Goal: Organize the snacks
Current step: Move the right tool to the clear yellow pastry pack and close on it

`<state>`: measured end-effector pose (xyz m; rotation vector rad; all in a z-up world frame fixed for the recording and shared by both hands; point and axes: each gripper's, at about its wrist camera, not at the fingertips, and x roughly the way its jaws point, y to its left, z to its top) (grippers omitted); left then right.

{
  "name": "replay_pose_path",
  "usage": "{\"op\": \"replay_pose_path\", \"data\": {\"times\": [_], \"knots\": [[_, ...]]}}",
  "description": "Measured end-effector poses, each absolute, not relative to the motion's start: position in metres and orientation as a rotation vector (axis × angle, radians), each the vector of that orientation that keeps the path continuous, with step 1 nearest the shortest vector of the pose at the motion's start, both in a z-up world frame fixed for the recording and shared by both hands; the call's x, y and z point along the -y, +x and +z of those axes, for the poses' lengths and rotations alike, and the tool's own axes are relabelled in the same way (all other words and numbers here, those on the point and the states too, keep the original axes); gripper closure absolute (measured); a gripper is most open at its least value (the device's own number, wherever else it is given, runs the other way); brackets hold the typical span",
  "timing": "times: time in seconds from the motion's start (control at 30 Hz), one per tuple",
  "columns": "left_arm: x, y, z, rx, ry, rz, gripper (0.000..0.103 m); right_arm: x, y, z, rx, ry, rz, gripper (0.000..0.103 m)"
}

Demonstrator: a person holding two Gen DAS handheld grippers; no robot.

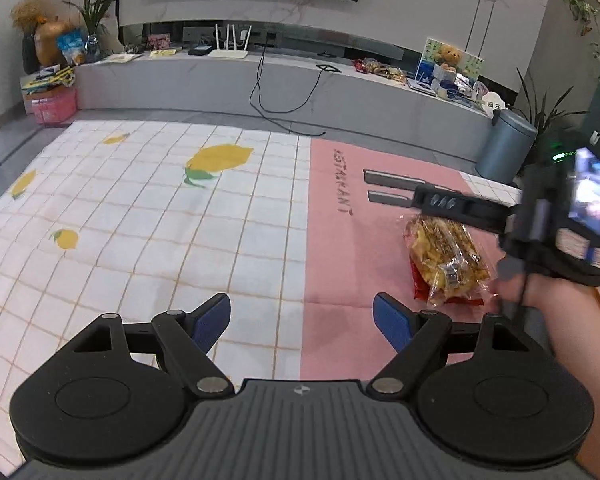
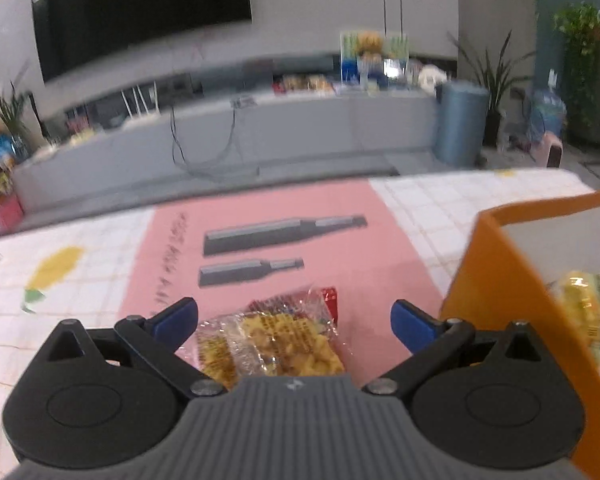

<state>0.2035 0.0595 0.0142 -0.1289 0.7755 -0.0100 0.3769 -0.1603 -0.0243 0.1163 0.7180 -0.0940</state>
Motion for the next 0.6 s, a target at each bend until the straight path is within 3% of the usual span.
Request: {"op": "replay_pose_path", "data": {"times": [0.23,0.4,0.6], "knots": [[-0.076,0.207,0.017,-0.767,-0.145,0.046,0.008,0.169,0.406,-0.055,-0.919,0.239,0.042,0.003],[-0.082,0.208,0.017,-0.776,-0.179,0.052,0.008,0.155,0.394,-0.058,-0.900,0.127,0.184,0.004],[-0.086,0.202,0.021,-0.765,-0.169,0.054,0.008,0.161,0.365,-0.052,-0.886,0.134,0.231,0.018]]}}
